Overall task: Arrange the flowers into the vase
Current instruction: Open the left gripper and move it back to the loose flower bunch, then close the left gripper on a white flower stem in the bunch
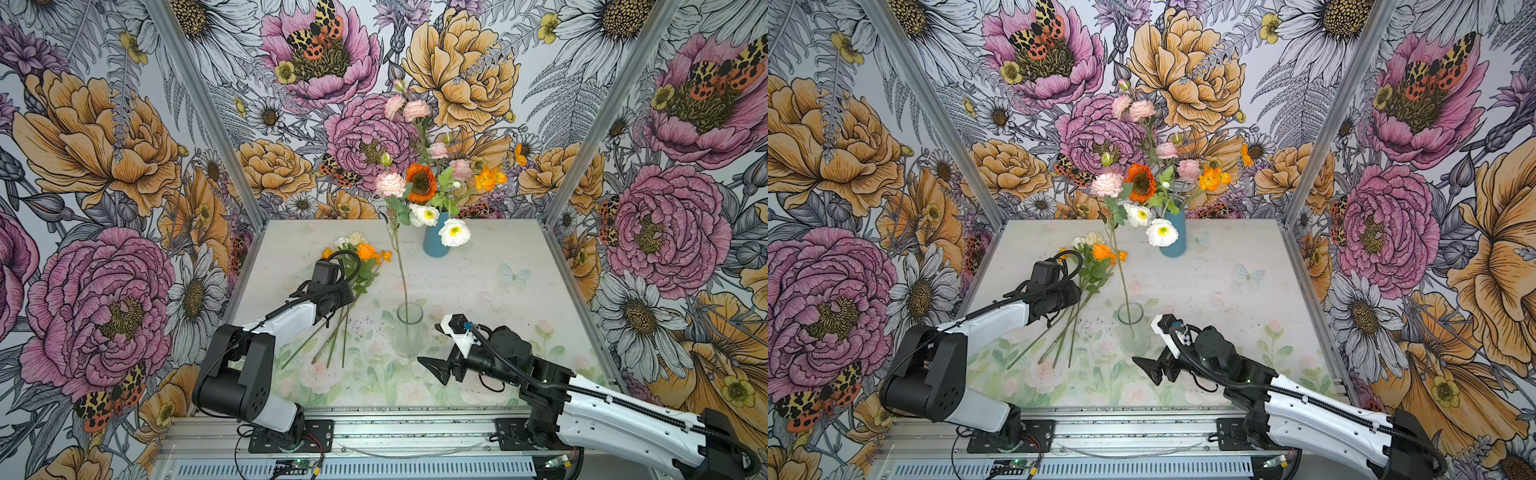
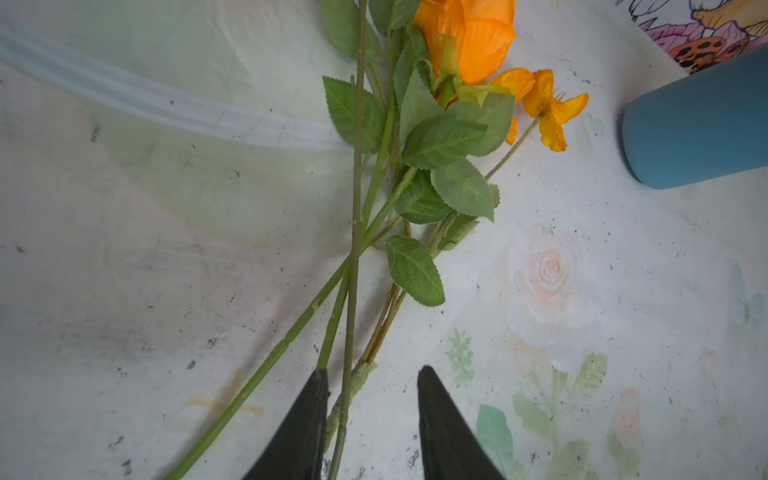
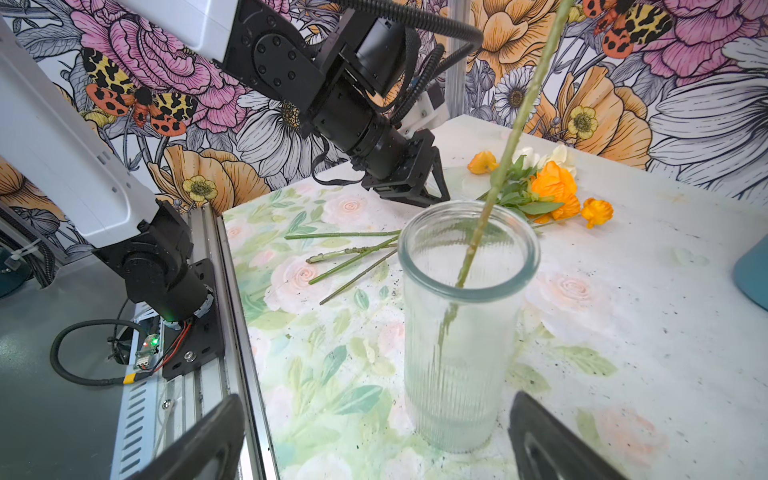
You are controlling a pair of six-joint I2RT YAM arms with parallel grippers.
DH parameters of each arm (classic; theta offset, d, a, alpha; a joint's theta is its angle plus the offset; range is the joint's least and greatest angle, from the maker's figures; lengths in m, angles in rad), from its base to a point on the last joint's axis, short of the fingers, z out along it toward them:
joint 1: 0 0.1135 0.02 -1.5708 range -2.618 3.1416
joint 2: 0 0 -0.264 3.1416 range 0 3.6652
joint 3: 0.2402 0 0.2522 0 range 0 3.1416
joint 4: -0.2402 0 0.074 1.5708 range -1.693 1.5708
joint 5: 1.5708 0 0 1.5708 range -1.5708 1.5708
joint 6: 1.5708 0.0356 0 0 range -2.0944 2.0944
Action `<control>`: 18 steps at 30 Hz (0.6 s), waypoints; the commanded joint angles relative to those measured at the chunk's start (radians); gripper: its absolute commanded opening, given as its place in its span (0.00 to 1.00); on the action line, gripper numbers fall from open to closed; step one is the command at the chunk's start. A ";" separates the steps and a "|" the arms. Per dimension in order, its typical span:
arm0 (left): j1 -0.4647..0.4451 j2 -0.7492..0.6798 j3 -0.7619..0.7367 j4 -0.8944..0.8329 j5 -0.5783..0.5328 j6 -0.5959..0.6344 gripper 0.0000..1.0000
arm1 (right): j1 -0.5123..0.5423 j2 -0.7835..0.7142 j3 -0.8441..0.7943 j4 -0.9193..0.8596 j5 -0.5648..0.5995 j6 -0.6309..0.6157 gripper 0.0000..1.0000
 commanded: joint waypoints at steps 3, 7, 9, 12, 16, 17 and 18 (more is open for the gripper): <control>-0.016 0.027 0.022 -0.008 0.030 -0.008 0.37 | 0.007 0.026 0.020 0.034 -0.023 -0.002 0.99; -0.016 0.065 0.029 -0.012 0.030 -0.002 0.37 | 0.007 0.027 0.023 0.027 -0.025 -0.004 1.00; -0.016 0.079 0.034 -0.016 0.023 0.002 0.37 | 0.007 0.023 0.022 0.018 -0.024 -0.003 0.99; -0.014 0.099 0.042 -0.017 0.014 0.010 0.37 | 0.007 0.013 0.018 0.007 -0.020 0.000 0.99; -0.011 0.130 0.057 -0.017 0.008 0.023 0.37 | 0.007 0.004 0.018 0.001 -0.015 0.000 1.00; -0.010 0.137 0.060 -0.016 0.006 0.023 0.36 | 0.007 0.005 0.018 0.001 -0.016 -0.001 1.00; -0.010 0.143 0.064 -0.016 0.004 0.025 0.35 | 0.007 0.006 0.018 0.001 -0.015 -0.001 1.00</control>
